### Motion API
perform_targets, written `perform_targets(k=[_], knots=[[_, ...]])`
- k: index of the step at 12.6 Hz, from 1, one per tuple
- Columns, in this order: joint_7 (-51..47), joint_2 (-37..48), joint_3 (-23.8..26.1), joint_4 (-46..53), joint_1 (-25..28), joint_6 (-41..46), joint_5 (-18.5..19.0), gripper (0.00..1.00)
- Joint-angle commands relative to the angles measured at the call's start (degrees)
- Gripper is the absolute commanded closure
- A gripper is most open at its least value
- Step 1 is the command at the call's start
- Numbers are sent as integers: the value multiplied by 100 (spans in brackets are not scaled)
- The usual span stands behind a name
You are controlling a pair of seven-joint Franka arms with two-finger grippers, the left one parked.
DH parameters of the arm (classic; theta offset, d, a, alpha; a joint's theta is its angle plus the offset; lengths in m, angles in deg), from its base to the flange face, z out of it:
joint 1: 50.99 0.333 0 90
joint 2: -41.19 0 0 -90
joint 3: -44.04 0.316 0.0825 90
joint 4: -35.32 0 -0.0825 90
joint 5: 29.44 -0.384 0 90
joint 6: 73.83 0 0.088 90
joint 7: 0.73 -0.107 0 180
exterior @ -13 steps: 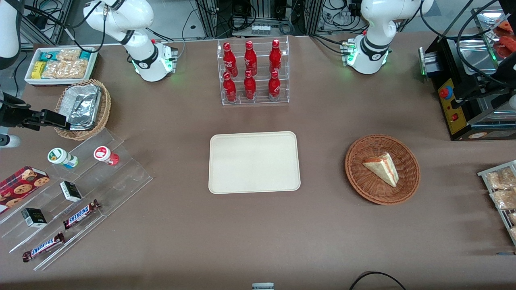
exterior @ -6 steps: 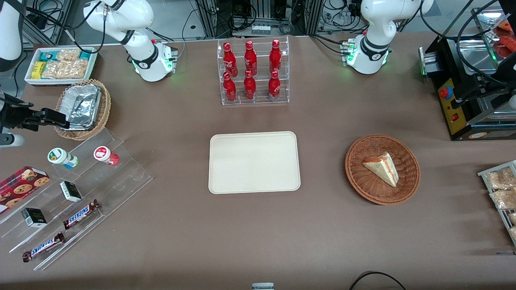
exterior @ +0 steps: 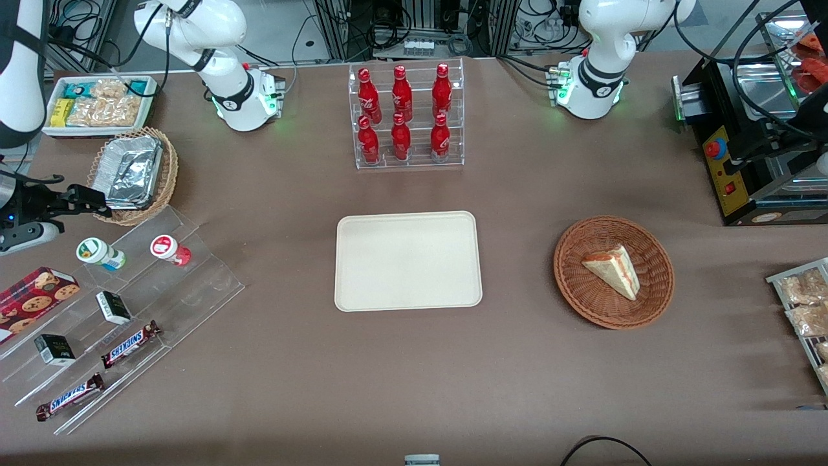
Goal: Place green gum on tray
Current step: 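Move the right gripper down toward the green-labelled gum tub on the stand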
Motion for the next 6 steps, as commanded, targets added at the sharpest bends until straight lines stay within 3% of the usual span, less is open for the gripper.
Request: perform_targets(k=[1, 3, 6], knots=[[1191, 70, 4, -308, -120, -556, 165, 0], [2156, 43, 4, -467, -190, -907, 446, 0], [3091, 43, 22, -853, -427, -1488, 404, 0]])
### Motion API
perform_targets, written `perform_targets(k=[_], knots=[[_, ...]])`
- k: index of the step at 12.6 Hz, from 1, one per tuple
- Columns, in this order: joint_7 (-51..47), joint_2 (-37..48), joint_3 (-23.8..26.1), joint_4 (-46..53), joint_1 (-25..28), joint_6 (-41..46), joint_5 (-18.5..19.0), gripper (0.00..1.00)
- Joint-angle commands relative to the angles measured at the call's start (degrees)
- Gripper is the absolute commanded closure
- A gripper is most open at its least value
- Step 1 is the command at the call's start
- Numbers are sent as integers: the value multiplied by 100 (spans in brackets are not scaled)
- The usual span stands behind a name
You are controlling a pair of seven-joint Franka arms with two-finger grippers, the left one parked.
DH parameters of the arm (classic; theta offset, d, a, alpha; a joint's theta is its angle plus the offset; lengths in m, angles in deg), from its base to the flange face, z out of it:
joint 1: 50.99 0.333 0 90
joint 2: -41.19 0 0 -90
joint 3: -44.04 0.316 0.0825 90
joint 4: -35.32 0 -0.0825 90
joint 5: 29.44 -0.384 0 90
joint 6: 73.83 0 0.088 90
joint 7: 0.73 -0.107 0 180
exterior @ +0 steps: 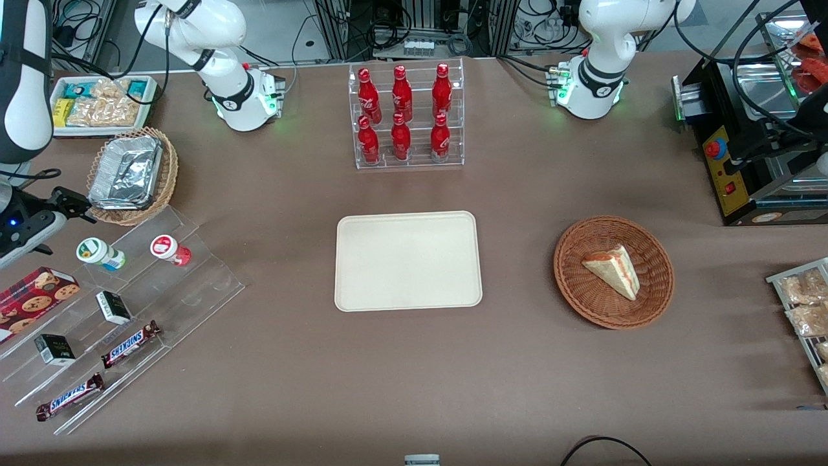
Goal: Place green gum on tray
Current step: 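Move the right gripper down toward the green-labelled gum tub on the stand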
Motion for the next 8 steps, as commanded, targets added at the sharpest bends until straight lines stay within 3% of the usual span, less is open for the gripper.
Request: perform_targets(k=[1, 8], knots=[[629, 73, 35, -420, -202, -528, 78, 0], [1175, -93, 35, -948, -598, -1364, -335, 0]])
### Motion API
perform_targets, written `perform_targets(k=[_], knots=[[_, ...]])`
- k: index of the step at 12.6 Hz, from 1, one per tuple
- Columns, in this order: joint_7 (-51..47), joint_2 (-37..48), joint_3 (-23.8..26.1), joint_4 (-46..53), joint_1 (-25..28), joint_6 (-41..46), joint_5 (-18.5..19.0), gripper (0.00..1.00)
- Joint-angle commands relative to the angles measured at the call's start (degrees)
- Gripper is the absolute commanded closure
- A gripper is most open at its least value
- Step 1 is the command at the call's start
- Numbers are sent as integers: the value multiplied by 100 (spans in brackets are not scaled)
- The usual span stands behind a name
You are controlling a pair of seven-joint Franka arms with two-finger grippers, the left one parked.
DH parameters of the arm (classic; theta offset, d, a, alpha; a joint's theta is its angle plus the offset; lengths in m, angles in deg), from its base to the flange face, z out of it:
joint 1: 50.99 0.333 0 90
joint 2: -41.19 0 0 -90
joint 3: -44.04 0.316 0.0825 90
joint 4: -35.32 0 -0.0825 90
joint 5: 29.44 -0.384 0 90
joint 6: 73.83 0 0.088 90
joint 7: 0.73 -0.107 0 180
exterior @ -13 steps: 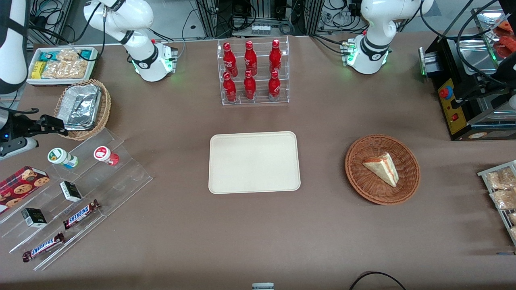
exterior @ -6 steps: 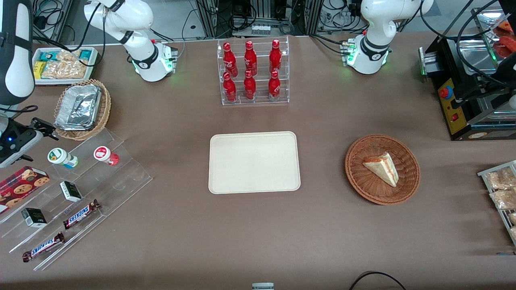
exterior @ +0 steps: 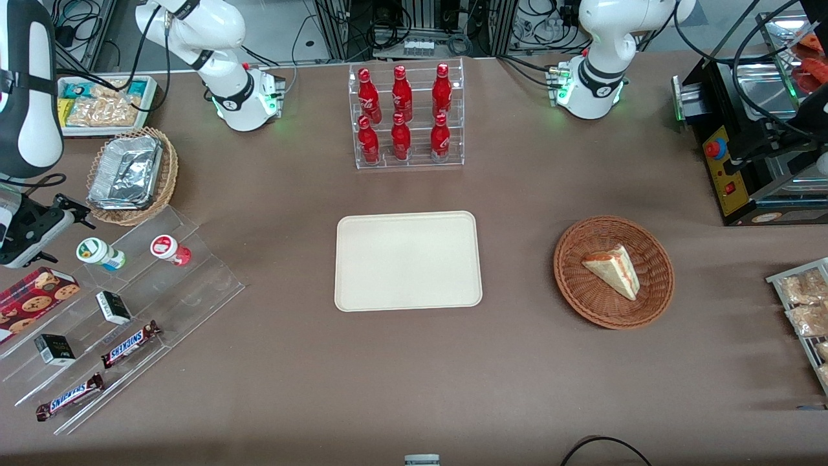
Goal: Place green gum on tray
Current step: 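Move the right gripper down toward the green-labelled gum tub on the stand, then close the right gripper around the green-labelled gum tub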
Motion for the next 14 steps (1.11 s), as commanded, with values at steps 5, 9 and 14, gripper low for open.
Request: perform_targets(k=[5, 9, 14], knots=[[179, -273, 25, -137, -150, -363, -366, 0], [179, -405, 25, -207, -150, -617, -366, 0], [205, -449, 25, -286, -177, -741, -366, 63]])
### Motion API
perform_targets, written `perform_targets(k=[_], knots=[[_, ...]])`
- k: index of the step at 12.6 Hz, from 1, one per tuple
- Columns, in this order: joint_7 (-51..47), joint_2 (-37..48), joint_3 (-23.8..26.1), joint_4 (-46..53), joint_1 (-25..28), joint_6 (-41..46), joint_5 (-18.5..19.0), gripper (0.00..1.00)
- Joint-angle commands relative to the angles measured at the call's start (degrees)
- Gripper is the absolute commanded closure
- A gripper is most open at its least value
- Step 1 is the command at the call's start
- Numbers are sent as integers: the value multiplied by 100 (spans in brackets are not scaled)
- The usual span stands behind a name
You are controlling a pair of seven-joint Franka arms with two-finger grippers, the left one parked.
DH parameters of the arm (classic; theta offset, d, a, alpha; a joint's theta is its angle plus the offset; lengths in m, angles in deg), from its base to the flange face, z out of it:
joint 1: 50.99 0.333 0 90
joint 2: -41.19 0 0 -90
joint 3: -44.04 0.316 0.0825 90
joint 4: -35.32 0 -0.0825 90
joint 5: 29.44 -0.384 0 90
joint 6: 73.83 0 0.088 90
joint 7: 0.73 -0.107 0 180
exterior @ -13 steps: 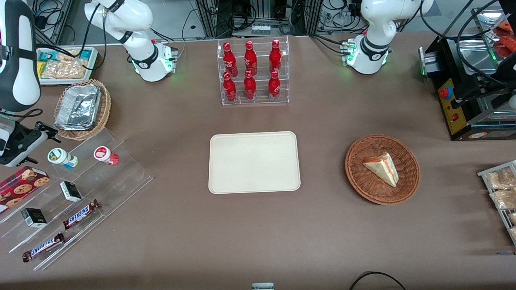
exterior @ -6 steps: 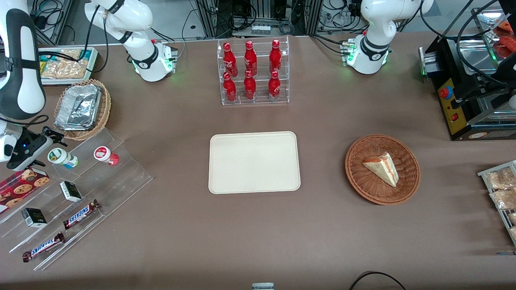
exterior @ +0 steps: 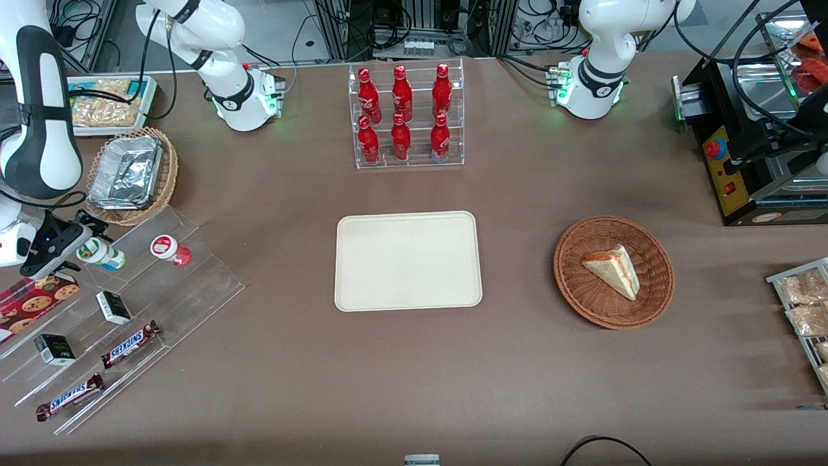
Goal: Place green gum on tray
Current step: 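Close the right gripper around the green-labelled gum tub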
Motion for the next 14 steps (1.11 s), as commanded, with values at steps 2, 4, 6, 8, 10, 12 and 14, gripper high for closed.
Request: perform_targets(k=[2, 4, 6, 8, 10, 12, 14], knots=[[181, 16, 25, -92, -140, -104, -137, 96], [94, 103, 34, -65, -96, 79, -137, 100], [-160, 235, 95, 92, -35, 474, -137, 100], [-538, 271, 131, 399, 219, 975, -128, 100], [-1055, 279, 140, 637, 543, 1371, -110, 100], [-1679, 279, 139, 822, 930, 1679, -66, 100], [-2347, 279, 139, 866, 1378, 1820, -66, 100]])
